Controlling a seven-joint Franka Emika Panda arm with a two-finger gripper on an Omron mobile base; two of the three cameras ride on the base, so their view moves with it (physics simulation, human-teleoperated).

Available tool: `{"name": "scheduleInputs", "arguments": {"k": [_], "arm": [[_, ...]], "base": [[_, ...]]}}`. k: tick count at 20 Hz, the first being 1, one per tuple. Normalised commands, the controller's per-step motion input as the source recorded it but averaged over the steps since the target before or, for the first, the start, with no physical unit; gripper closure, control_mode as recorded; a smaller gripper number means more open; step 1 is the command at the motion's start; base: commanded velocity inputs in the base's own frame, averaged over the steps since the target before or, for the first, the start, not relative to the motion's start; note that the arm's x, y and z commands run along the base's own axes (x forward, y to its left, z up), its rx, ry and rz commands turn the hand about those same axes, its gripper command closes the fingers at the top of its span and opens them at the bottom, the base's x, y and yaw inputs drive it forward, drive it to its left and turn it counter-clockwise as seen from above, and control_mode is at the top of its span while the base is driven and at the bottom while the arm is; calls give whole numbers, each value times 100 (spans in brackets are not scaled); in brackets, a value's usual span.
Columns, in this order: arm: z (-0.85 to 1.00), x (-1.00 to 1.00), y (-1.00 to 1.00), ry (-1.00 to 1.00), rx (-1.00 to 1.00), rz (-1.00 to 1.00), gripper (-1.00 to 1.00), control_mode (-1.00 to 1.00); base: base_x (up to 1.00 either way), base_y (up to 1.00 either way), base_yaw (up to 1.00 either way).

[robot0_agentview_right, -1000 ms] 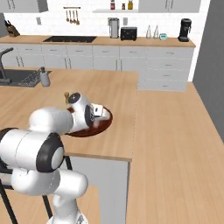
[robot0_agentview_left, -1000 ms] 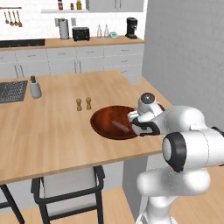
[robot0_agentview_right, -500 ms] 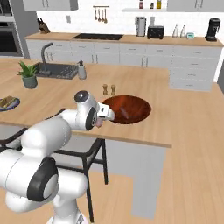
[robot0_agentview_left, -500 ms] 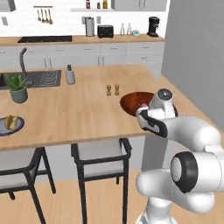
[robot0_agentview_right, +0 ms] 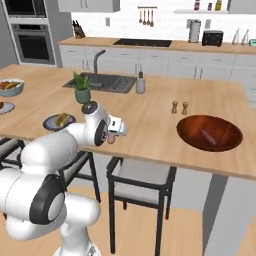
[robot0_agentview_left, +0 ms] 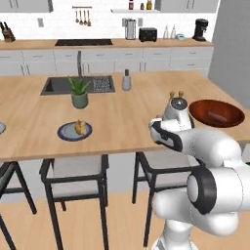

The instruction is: Place one bun and one sausage from the bowl on each plate.

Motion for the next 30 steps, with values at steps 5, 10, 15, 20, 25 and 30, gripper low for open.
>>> {"name": "scheduleInputs", "arguments": {"k": [5,10,15,20,25,30], "arm": [[0,0,0,0,0,0,100,100],[0,0,0,0,0,0,100,100],[0,0,0,0,0,0,100,100],[0,0,0,0,0,0,100,100],[0,0,0,0,0,0,100,100],[0,0,0,0,0,0,100,100]], "base": [[-42,100,22],[2,100,13],[49,100,-9],[48,100,-21],[51,34,-30],[31,-33,-17]]}}
